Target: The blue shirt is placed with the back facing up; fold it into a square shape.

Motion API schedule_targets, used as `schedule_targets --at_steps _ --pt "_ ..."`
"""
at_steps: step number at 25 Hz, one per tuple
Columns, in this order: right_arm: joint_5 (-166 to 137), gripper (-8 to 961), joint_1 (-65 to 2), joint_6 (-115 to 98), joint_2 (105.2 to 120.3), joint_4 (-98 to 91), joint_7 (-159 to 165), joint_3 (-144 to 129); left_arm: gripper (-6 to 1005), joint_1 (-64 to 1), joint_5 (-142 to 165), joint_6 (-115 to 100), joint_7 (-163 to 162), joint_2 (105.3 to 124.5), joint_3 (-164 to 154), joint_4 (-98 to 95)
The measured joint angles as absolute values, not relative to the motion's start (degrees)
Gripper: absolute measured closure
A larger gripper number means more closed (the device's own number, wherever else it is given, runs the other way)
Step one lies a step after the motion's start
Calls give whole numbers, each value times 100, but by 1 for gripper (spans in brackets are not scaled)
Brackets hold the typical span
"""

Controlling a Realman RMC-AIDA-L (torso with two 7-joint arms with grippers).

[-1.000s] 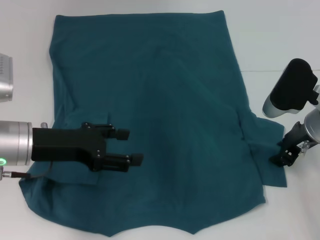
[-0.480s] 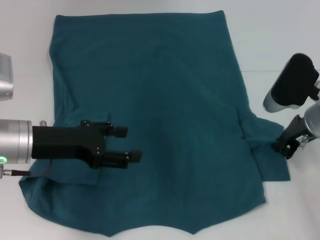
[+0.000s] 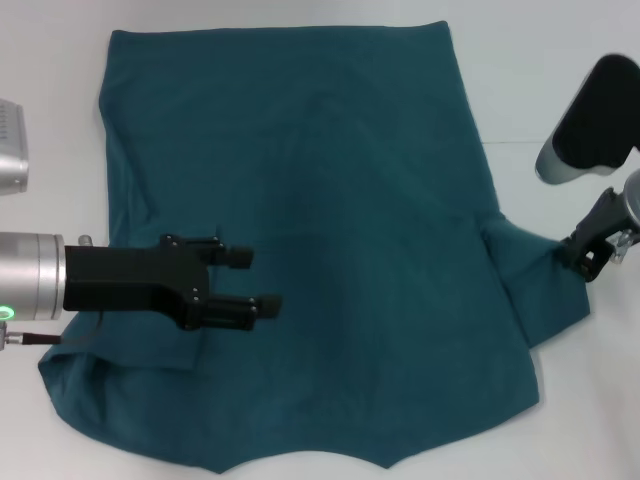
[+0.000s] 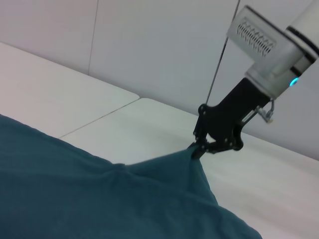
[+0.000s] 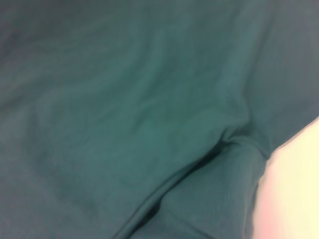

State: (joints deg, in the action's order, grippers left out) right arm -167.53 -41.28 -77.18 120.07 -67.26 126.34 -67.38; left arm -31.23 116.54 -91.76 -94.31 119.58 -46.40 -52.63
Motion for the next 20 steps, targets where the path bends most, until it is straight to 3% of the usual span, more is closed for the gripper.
schedule_targets --at_steps 20 --pt "-16796 918 -4342 -8298 11979 -7885 13204 -7650 158 -3037 11666 -9178 -9436 11919 -4604 -5289"
